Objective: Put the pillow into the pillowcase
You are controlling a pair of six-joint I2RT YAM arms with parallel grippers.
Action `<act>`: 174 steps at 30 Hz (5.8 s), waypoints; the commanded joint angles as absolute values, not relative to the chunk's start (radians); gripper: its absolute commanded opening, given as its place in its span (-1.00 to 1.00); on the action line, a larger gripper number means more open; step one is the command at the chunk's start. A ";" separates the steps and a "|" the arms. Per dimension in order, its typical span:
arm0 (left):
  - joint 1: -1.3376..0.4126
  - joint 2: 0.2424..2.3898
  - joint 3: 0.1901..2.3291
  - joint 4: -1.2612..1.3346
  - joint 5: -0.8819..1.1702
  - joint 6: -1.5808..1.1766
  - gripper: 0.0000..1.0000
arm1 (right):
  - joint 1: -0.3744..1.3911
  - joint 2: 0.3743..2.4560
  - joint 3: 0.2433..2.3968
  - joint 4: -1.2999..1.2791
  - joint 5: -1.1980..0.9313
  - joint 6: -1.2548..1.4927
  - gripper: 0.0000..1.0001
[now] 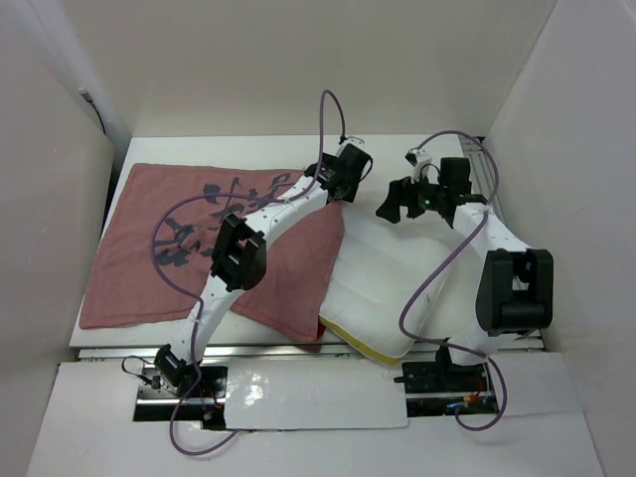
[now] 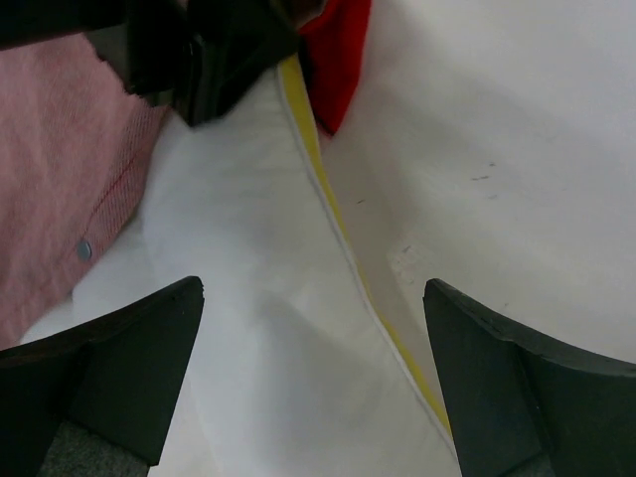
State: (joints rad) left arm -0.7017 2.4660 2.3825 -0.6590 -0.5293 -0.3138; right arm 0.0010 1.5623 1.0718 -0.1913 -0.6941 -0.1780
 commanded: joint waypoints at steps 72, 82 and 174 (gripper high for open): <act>-0.804 1.745 1.745 -0.644 -0.253 -0.481 1.00 | 0.695 1.177 0.999 -0.537 0.247 0.281 0.92; -1.086 1.088 0.770 -0.718 -0.405 -1.087 1.00 | 1.225 1.221 0.940 -0.621 0.391 0.358 0.98; -0.739 2.379 2.313 -0.574 -0.518 -0.226 0.83 | 0.063 1.158 0.644 -0.061 -0.304 0.581 0.91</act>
